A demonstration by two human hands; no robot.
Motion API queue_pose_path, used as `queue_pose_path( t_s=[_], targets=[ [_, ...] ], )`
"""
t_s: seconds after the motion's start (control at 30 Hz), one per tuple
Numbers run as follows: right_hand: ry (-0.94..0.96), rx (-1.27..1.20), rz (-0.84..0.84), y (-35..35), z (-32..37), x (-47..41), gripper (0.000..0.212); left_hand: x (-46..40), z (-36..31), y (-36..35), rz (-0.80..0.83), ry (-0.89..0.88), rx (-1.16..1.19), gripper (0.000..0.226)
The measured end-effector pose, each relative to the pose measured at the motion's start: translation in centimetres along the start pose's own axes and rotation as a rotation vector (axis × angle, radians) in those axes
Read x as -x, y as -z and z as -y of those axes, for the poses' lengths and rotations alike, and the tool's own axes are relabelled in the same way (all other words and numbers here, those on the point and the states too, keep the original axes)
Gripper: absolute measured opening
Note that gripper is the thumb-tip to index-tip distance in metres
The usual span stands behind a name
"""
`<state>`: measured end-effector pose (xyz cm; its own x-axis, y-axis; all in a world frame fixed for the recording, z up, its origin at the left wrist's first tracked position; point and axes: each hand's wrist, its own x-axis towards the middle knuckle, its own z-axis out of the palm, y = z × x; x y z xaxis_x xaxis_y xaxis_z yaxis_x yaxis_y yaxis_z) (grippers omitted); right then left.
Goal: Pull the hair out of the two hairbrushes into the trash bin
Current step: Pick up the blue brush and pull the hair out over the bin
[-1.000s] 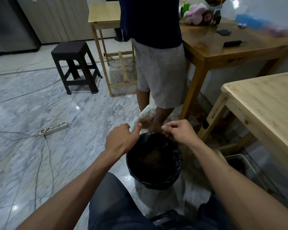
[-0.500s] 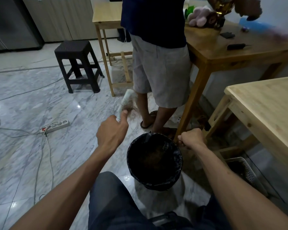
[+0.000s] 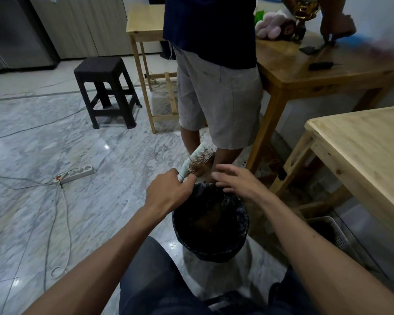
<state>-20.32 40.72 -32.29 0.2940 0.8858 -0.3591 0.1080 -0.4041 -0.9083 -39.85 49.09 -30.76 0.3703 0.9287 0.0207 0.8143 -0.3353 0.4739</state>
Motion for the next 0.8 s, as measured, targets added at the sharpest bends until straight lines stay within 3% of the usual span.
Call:
queue_pose_path(
  t_s=[0.13, 0.37, 0.5, 0.57, 0.67, 0.73, 0.8],
  targets=[
    [0.114, 0.017, -0.117, -0.7, -0.1, 0.1, 0.006, 0.0, 0.1, -0.2, 0.016, -0.025, -0.014, 0.056],
    [-0.198, 0.304, -0.439, 1.8, -3.3, -0.4, 0.019, -0.4, 1.0, 1.1, -0.07, 0.038, 0.037, 0.058],
    [-0.263, 0.372, -0.286, 2.2, -3.5, 0.2, 0.011, -0.4, 0.8, 0.9, -0.052, 0.014, -0.023, 0.057],
    [-0.242, 0.364, -0.105, 1.9, -2.9, 0.2, 0.032, -0.3, 0.4, 0.5, -0.033, 0.0, -0.043, 0.056],
    [-0.104, -0.007, 0.016, 1.1, -1.7, 0.2, 0.057, -0.1, 0.0, -0.2, -0.011, -0.027, -0.049, 0.055],
    [0.008, -0.134, 0.04, 0.7, -0.7, 0.7, 0.053, 0.0, -0.3, -0.3, -0.001, -0.043, -0.047, 0.052],
    [0.091, -0.094, 0.0, 0.2, 0.0, 1.0, 0.035, 0.1, -0.5, -0.3, 0.002, -0.054, -0.041, 0.046]
  ],
)
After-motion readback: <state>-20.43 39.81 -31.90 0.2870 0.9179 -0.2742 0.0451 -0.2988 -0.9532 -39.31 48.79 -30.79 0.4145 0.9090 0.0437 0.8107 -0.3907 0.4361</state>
